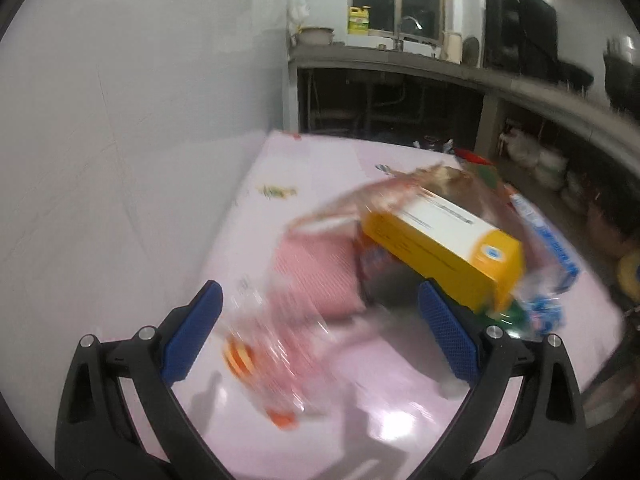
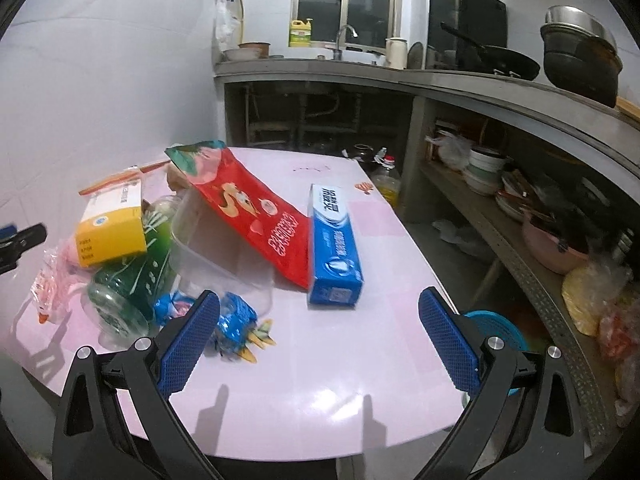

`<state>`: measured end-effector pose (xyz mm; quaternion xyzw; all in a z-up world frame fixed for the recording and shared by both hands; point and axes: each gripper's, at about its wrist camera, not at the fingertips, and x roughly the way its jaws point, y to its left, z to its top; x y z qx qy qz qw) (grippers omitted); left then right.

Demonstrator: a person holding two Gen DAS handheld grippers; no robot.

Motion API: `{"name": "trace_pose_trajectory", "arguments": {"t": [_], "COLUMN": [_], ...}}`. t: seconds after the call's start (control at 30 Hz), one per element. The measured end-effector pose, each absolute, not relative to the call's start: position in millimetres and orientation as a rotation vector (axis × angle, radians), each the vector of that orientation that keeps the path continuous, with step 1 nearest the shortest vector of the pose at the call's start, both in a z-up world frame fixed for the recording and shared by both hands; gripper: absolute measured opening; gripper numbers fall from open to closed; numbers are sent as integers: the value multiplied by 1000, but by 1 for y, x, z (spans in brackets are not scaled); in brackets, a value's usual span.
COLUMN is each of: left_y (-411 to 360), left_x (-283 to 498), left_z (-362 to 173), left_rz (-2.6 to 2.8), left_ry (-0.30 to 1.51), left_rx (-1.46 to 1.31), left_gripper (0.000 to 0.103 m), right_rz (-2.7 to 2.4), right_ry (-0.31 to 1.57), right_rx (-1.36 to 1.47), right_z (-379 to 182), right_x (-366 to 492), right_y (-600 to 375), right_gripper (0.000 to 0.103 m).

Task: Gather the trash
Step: 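Reach the left gripper into the pile and grasp the clear bag with orange contents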

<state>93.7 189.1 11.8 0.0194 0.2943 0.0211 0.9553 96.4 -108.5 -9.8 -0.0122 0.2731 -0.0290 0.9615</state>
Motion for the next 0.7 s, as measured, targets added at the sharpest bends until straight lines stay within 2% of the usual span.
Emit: {"name": "trace_pose_trajectory", "arguments": {"t": [0.33, 0.43, 0.5, 0.57, 0.63, 0.7], "left_y": [173, 161, 157, 155, 155, 154], "left_x": [162, 178, 188, 196, 199, 201], "left_z": [2, -9, -17, -24, -27, -30], "left_rz": [55, 8, 8, 12, -9, -25], "left_ry": [588, 577, 587, 593, 587, 584], "left_rx": [455, 586, 657, 709, 745, 765], "left_gripper": [92, 78, 62, 54, 52, 45], "right_rz": [-71, -74, -73, -74, -76, -78], "right_ry": [601, 614, 620, 624, 626, 633], "right_rx": [23, 34, 42, 48, 52, 58], "right_z": [-25, -29, -31, -33, -34, -36], "right_x": [114, 118, 121, 123, 124, 125], "right_y": [-123, -127, -129, -130, -132, -134], "right_gripper": [97, 97, 97, 97, 97, 97]}}
